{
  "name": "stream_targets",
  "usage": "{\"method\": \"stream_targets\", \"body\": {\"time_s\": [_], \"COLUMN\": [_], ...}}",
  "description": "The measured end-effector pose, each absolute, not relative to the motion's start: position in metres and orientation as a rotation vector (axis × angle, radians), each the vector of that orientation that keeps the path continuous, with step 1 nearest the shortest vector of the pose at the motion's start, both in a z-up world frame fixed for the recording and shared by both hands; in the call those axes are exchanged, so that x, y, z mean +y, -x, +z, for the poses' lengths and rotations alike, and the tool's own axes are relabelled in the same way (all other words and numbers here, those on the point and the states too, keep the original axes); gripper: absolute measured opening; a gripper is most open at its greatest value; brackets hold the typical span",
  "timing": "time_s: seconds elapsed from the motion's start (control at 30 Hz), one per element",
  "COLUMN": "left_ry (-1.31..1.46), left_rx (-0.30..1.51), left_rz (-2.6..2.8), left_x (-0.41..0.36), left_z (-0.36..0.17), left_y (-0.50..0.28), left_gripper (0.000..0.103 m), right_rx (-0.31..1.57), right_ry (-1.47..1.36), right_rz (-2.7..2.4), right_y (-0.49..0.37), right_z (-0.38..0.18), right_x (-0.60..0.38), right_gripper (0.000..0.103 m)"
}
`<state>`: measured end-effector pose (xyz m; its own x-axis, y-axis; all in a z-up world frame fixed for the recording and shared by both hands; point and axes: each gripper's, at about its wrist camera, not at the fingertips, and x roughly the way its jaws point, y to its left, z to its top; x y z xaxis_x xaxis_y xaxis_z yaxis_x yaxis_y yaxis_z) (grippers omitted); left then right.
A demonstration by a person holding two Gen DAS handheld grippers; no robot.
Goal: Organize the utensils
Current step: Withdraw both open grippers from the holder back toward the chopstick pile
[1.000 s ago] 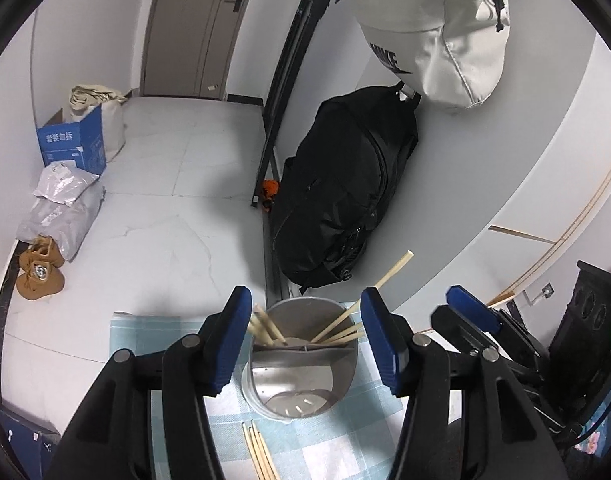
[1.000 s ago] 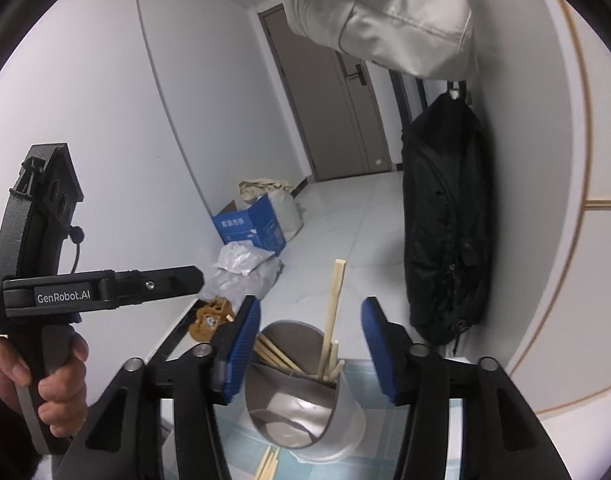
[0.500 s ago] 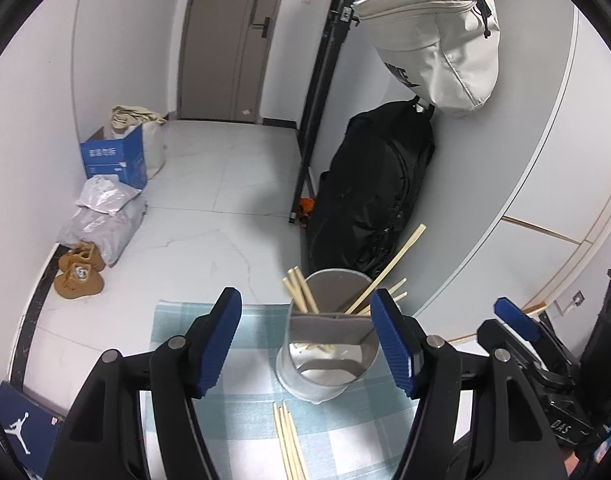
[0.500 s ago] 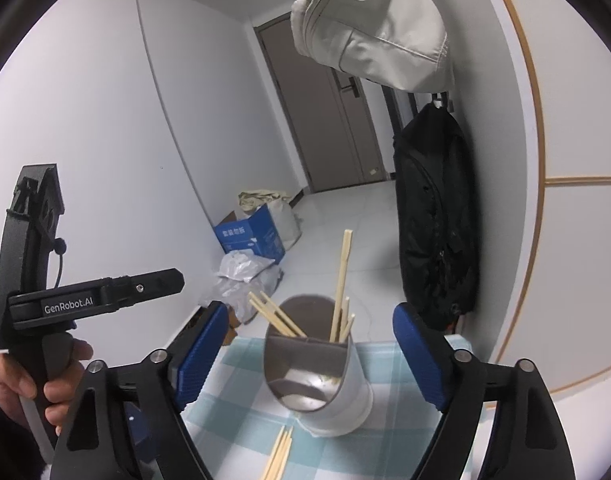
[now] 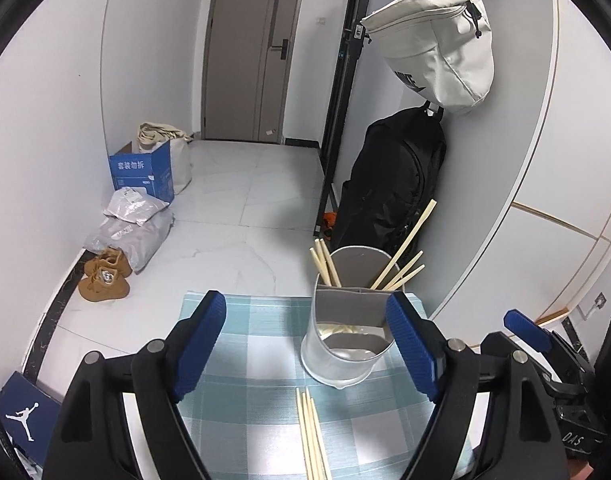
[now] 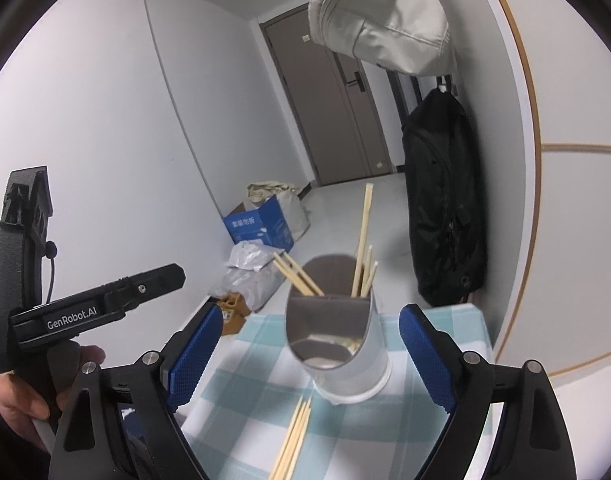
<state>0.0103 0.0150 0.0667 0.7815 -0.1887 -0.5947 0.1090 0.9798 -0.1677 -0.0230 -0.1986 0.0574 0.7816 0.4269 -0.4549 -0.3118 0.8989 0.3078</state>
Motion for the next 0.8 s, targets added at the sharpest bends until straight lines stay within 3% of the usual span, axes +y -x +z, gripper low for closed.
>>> {"method": "stream_targets", "body": {"time_s": [0.57, 0.8], "left_ry": [0.163, 0.195], "left_rx": [0.692, 0.737], "left_rz": [-0.100, -0.035], "left_x": [0.028, 0.047], "left_z": [0.002, -0.034], "left_y": [0.002, 0.003], "left_gripper": [0.079, 0.079], "right_rx": [0.651, 0.815], "right_ry": [-0.200, -0.181], "right_rz": [0.398, 0.389], "right_y": [0.038, 0.025], "right_z": [-0.001, -0.042], "right_x": [-0.183, -0.172], "right_gripper": [0.088, 0.076]}}
